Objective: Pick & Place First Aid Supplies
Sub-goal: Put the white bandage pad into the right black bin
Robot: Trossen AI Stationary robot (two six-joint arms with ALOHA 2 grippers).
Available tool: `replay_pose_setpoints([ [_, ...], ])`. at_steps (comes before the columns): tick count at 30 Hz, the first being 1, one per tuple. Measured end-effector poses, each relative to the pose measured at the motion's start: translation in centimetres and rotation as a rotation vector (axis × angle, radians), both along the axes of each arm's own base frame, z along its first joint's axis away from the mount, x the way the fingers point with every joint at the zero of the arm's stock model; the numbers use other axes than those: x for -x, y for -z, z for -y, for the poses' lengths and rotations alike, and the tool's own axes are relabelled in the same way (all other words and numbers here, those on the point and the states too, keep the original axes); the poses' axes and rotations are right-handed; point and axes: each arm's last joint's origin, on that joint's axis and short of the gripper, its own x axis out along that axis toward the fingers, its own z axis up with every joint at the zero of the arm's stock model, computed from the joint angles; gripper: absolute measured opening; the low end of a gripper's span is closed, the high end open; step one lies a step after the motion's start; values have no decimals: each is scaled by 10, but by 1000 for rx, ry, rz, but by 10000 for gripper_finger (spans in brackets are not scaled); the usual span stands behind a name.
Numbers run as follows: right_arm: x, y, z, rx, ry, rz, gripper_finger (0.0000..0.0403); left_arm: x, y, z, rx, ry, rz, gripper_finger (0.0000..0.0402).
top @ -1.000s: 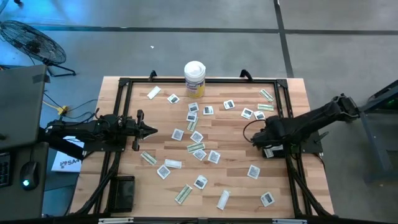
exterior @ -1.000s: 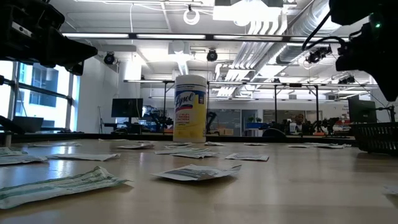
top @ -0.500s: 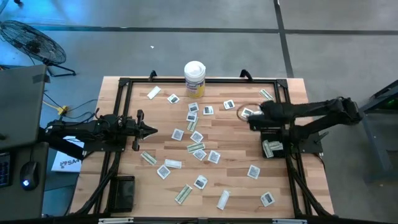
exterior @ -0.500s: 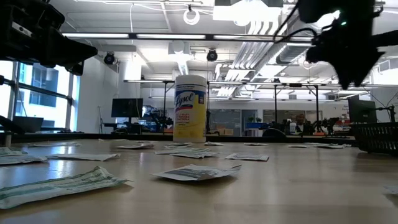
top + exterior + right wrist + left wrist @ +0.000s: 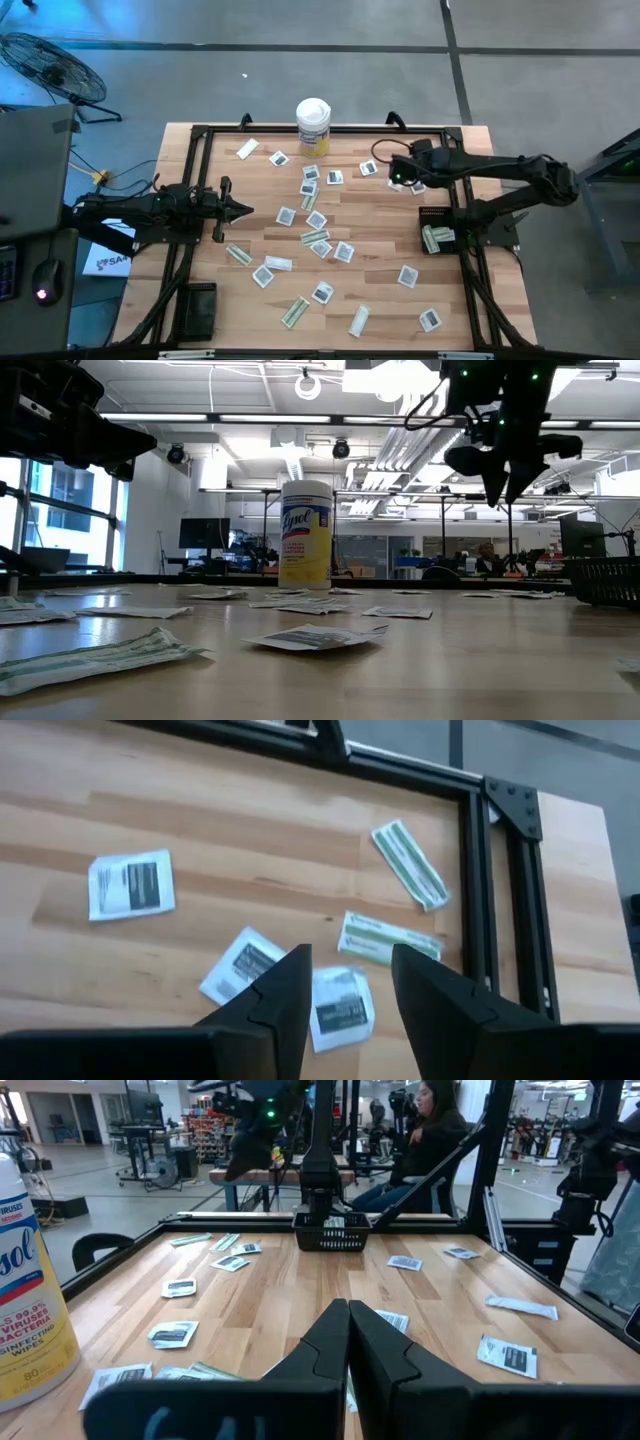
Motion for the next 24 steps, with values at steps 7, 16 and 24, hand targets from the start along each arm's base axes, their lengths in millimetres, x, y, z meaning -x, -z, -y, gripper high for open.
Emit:
replay_pose_setpoints([
  [7, 0, -1, 5, 73, -27, -44, 134, 0, 0, 0, 0, 0, 0, 1],
  [16, -7, 11, 15, 224, 66, -40, 137, 0, 0, 0, 0, -1, 0, 1],
  [24, 16, 71, 31, 148, 267, 71, 194, 0, 0, 0, 0, 0, 0, 1],
])
